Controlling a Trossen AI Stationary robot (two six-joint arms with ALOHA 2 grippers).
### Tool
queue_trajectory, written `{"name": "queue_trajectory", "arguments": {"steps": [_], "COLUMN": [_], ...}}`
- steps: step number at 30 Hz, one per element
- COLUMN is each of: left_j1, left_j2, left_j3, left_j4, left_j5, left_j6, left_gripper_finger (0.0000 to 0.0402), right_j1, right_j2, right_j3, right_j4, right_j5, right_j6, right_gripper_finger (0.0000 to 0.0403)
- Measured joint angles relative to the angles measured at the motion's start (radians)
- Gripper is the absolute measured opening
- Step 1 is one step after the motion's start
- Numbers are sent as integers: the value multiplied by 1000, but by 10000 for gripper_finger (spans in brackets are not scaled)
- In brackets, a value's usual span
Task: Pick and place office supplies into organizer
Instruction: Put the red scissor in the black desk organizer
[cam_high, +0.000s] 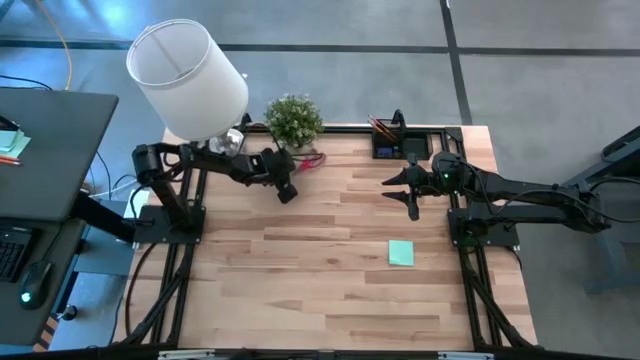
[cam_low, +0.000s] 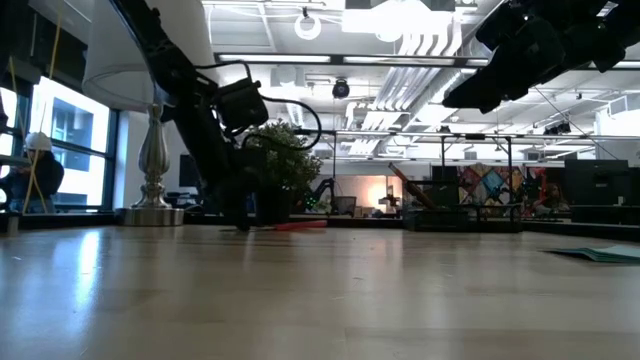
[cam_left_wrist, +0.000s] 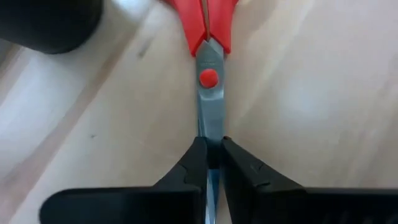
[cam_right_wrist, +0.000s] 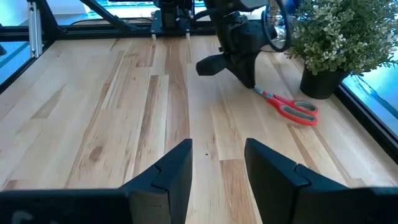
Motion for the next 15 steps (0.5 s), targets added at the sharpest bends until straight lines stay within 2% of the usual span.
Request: {"name": "queue_trajectory", "arguments": {"steps": [3,7,15], "left_j1": [-29,-73,-152], "left_j2": [-33,-108,-247], "left_j3": [-3,-9,-5], "left_j4": [-14,-34,21], "left_j5": [19,77,96], "left_j6": [-16,-32,-55], "left_gripper_finger": [4,7,1], "right_j1": [0,0,0], "right_j2": [0,0,0], "right_j3": [0,0,0], "right_j4": [0,3,4], "right_j5": [0,6,24], "right_j6": [0,0,11], "right_gripper_finger": [139,139,139]}}
